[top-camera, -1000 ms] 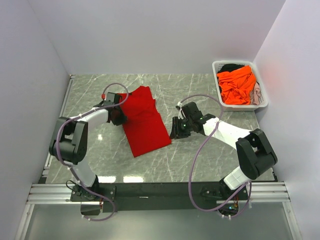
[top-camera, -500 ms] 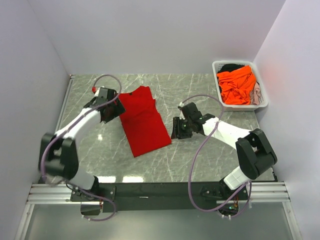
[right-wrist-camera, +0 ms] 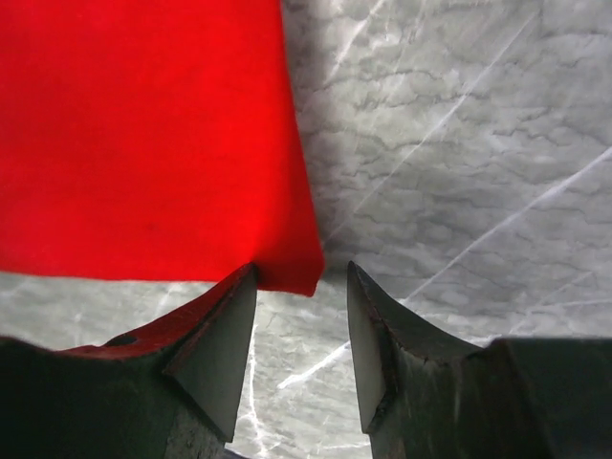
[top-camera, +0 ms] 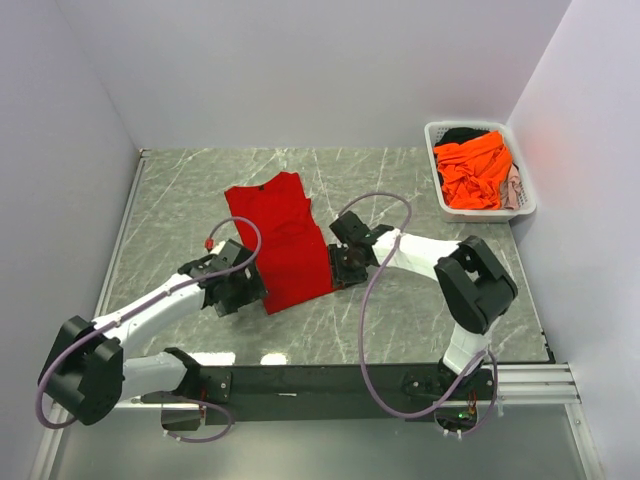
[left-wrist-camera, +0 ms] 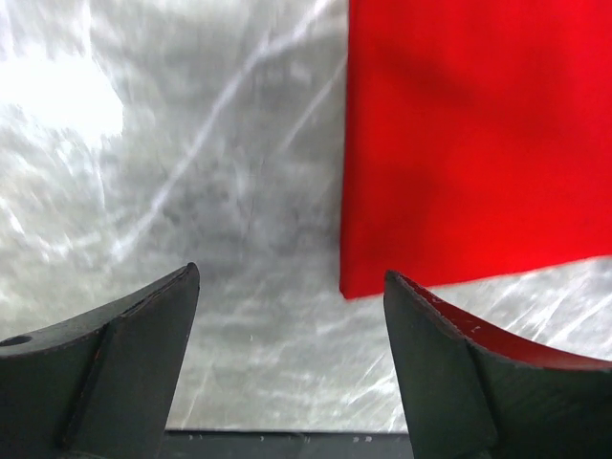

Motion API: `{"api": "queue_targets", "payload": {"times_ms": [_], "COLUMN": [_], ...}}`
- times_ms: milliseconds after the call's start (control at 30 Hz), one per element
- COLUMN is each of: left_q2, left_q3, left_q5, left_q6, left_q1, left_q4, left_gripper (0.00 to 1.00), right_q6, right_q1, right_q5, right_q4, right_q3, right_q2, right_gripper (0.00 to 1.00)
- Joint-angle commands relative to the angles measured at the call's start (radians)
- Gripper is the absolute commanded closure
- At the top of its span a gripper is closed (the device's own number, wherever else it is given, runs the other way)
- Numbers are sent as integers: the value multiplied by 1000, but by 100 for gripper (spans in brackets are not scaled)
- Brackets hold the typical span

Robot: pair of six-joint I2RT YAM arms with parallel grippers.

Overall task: Fold and stack the t-shirts
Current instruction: Fold the tshirt

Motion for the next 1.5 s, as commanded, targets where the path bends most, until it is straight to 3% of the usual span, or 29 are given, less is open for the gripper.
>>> {"api": "queue_targets", "payload": {"times_ms": [0, 300, 467, 700, 833, 1033, 1467], "left_q2": [-30, 63, 75, 95, 126, 168, 289], "left_q3": [-10, 2, 13, 11, 17, 56, 119], "left_q5": [24, 33, 45, 82, 85, 36, 16], "left_q6": [-72, -94, -102, -120, -134, -166, -157], "left_q1": [-34, -80, -82, -91, -98, -121, -158], "left_q4": [3, -2, -14, 1, 9, -20, -59], "left_gripper": [17, 21, 22, 23, 28, 51, 51], "right_q6": [22, 45, 71, 88, 88, 83, 71], "right_q1": [19, 93, 116, 147, 159, 171, 174], "right_q5": [77, 153, 140, 115, 114, 114, 115], "right_q4": [-42, -159, -212, -220, -229, -225, -214], "right_q3": [62, 123, 119, 114, 137, 146, 138], "right_q2": [35, 128, 170, 168, 167, 165, 159], "right_gripper": [50, 53, 60, 100, 100, 100, 100]}}
